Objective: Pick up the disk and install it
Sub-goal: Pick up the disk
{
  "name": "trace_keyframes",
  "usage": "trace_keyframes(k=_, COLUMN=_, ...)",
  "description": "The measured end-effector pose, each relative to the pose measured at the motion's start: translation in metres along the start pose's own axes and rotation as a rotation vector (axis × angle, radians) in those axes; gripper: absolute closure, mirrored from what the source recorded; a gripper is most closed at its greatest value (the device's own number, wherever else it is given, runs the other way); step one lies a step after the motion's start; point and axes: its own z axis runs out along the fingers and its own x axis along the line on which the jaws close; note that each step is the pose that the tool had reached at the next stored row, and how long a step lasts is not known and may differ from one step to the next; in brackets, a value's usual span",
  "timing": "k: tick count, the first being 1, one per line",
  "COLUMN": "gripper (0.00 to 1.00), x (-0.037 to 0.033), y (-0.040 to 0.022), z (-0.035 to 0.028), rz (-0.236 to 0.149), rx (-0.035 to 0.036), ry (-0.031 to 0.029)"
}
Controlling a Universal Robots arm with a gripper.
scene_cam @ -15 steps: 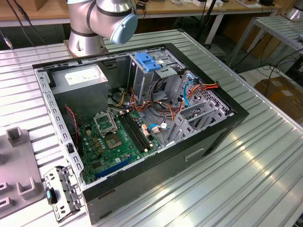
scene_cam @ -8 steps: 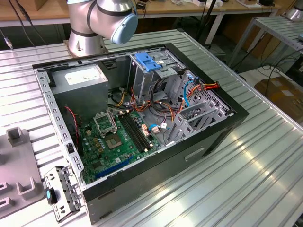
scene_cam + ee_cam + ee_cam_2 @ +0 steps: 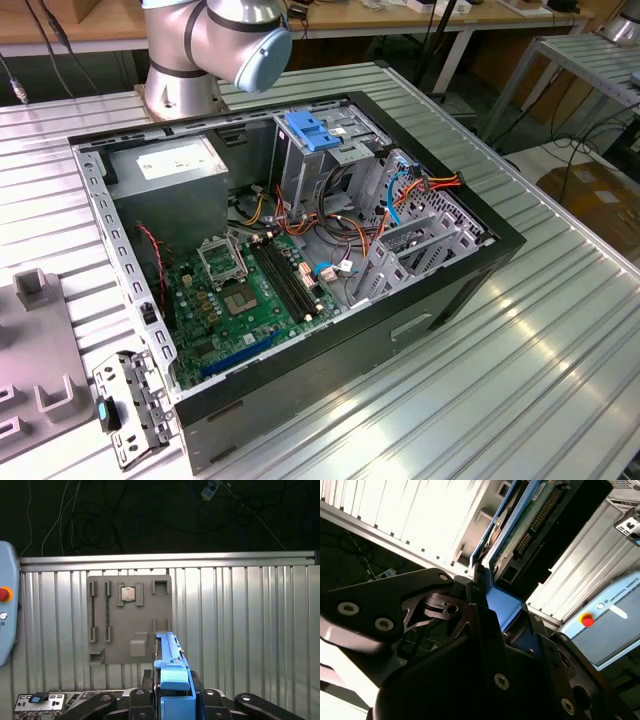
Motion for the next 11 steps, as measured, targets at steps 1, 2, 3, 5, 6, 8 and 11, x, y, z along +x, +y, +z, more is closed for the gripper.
trace_keyframes(k=1, gripper=0.63, x=-0.0001, y=-0.0017, z=0.0, rz=0.0, rx=0.0, ry=0.0)
trace_keyframes(k=2, gripper=0.63, x=-0.0001, y=-0.0033, z=-0.0001, rz=0.0, rx=-0.0001, ry=0.0001)
trace_keyframes(k=3, gripper=0.63, x=-0.0002, y=-0.0068, z=-0.0001, rz=0.0, rx=-0.0001, ry=0.0)
trace_keyframes(k=5, gripper=0.63, x=-0.0004, y=-0.0118, z=0.0, rz=0.0, rx=0.0, ry=0.0)
trace_keyframes(k=6, gripper=0.63, x=-0.0004, y=-0.0135, z=-0.0001, rz=0.0, rx=-0.0001, ry=0.0)
trace_keyframes(k=8, gripper=0.63, x=-0.0006, y=-0.0176, z=-0.0001, rz=0.0, rx=0.0, ry=0.0)
trace_keyframes(k=11, gripper=0.63, x=-0.0008, y=-0.0244, z=-0.0001, rz=0.0, rx=-0.0001, ry=0.0)
